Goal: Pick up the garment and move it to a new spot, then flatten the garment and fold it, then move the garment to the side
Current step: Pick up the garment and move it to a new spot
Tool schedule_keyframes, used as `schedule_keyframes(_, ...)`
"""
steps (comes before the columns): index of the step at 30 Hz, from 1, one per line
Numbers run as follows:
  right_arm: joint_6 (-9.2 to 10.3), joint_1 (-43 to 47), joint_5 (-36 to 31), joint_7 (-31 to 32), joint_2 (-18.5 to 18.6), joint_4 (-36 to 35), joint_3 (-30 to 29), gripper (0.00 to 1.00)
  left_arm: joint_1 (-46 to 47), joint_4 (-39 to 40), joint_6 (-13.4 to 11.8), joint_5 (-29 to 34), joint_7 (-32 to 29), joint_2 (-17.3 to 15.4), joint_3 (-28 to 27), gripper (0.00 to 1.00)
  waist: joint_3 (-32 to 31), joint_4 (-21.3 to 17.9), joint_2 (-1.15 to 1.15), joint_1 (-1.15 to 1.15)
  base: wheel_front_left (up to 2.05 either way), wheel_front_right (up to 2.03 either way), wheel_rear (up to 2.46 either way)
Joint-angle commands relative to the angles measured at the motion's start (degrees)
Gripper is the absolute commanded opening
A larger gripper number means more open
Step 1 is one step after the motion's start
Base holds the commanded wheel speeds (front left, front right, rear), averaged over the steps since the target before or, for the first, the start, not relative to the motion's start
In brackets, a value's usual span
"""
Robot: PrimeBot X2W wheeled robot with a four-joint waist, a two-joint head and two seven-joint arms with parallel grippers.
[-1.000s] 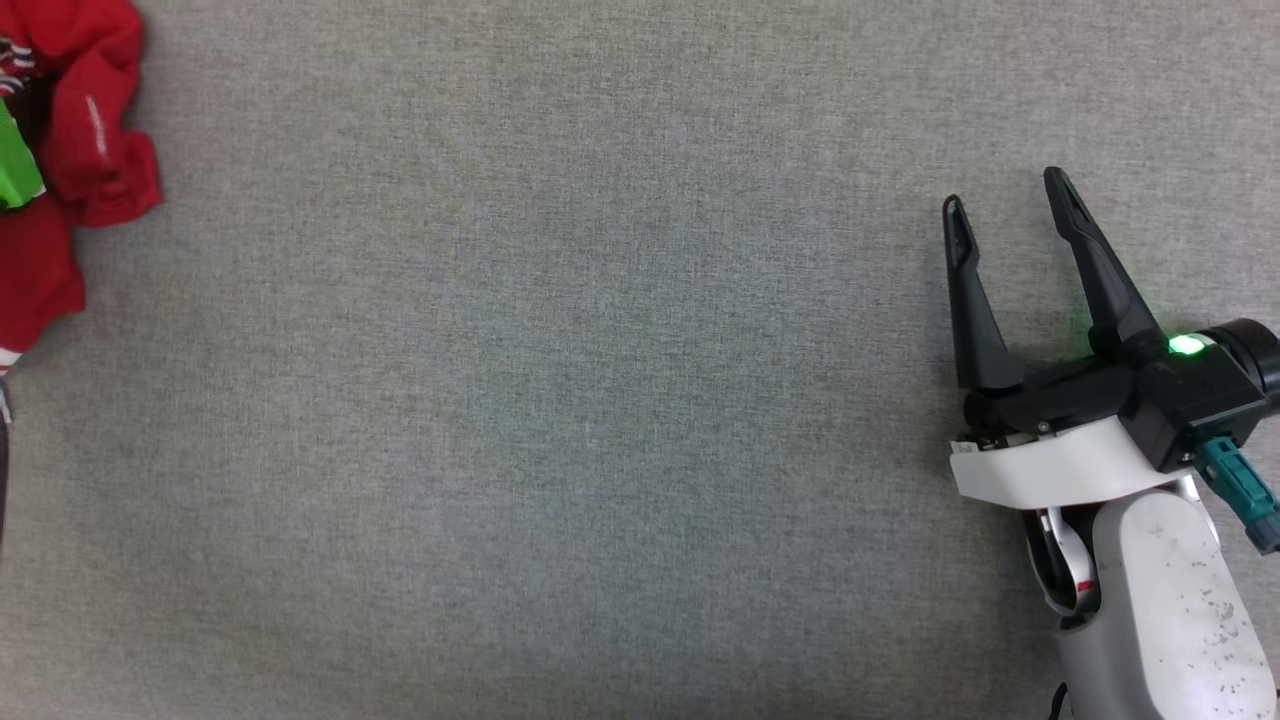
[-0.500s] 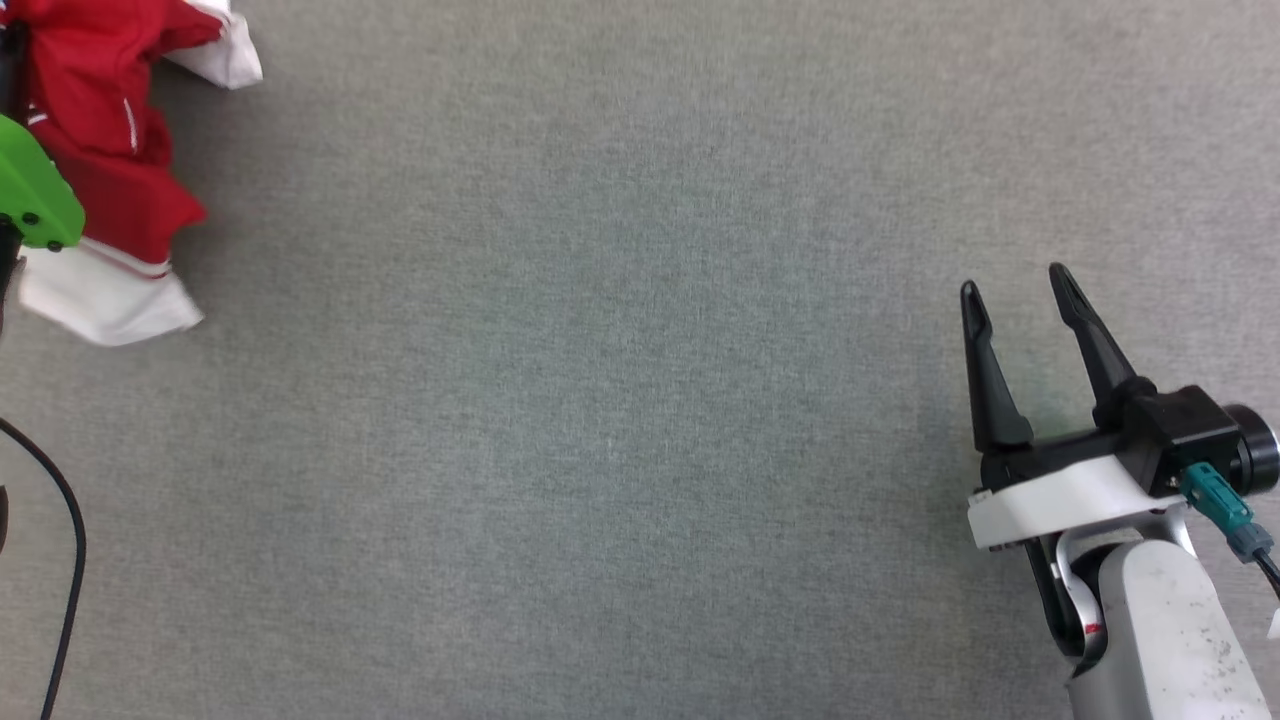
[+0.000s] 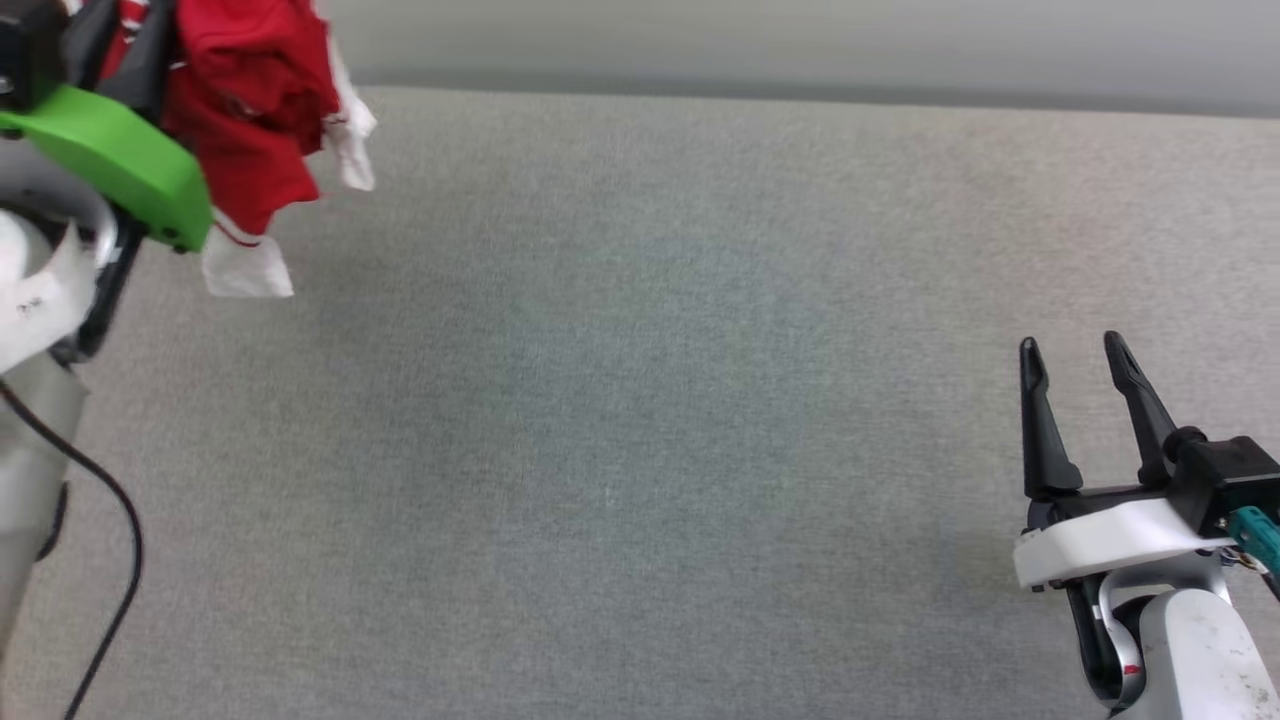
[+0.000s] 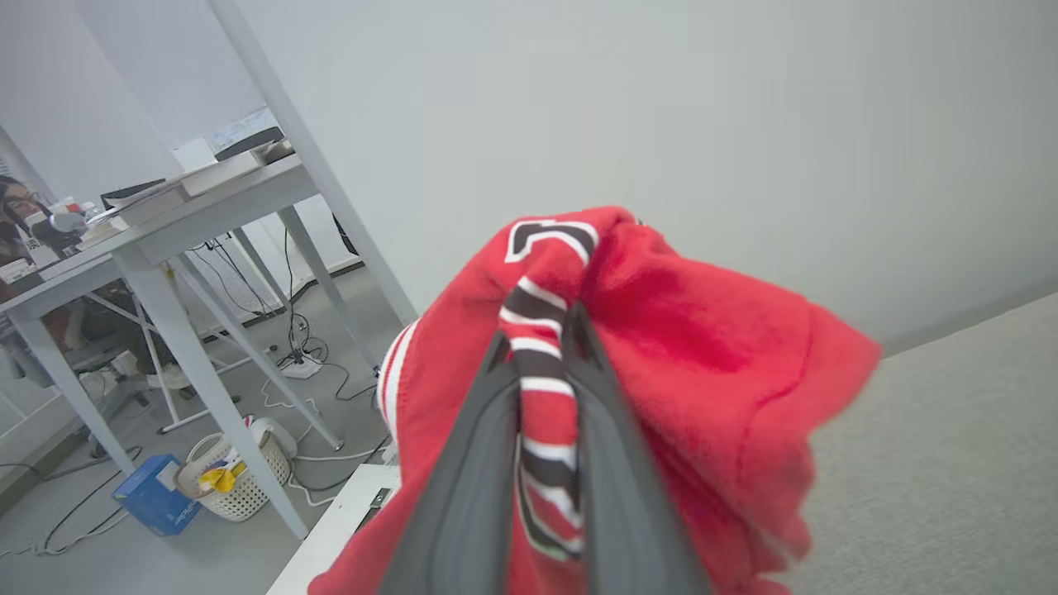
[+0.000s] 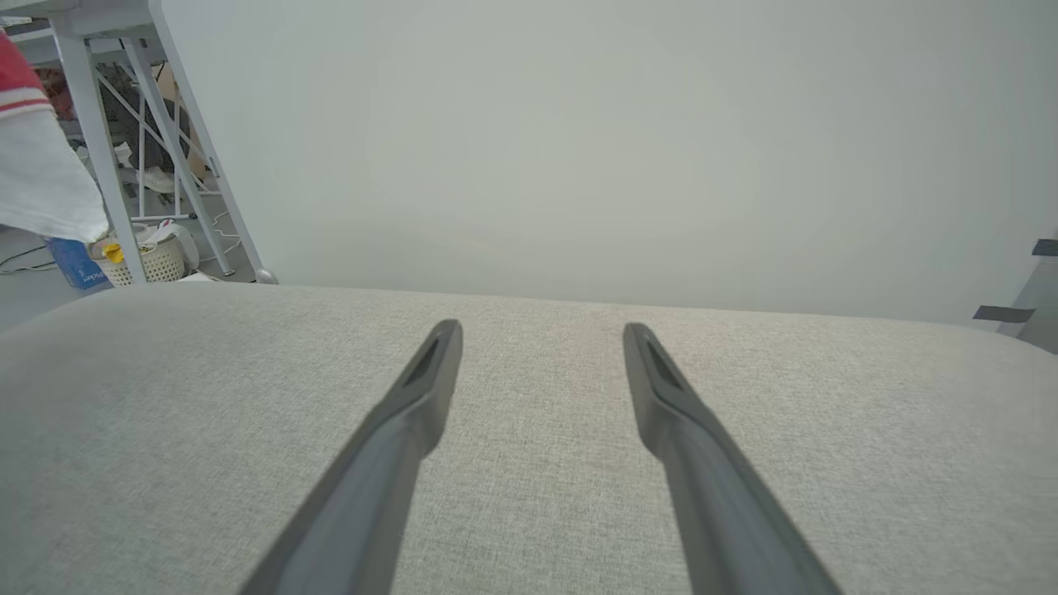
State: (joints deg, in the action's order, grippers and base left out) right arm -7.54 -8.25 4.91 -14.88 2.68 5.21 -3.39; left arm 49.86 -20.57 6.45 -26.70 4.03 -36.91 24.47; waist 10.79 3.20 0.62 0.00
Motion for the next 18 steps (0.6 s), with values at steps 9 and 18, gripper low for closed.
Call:
schedule_keyframes(9, 0.05, 1.11, -0.29, -0.12, 0.21, -0.39, -3.20, 1.00, -0.31, 8.50, -0.77, 1.70, -0.57, 7.12, 5.75, 0.00, -3.83, -8.68, -0.62, 0.00, 0.00, 0.00, 0.00)
schedule_keyframes(18, 0.05, 0.82, -0.31, -0.12, 0.20, -2.08, -7.33, 1.00, -3.53, 7.00, -2.12, 4.53, 1.47, 15.59, 13.45, 0.00, -1.91, -13.67, -0.62, 0.00, 0.00, 0.00, 0.00)
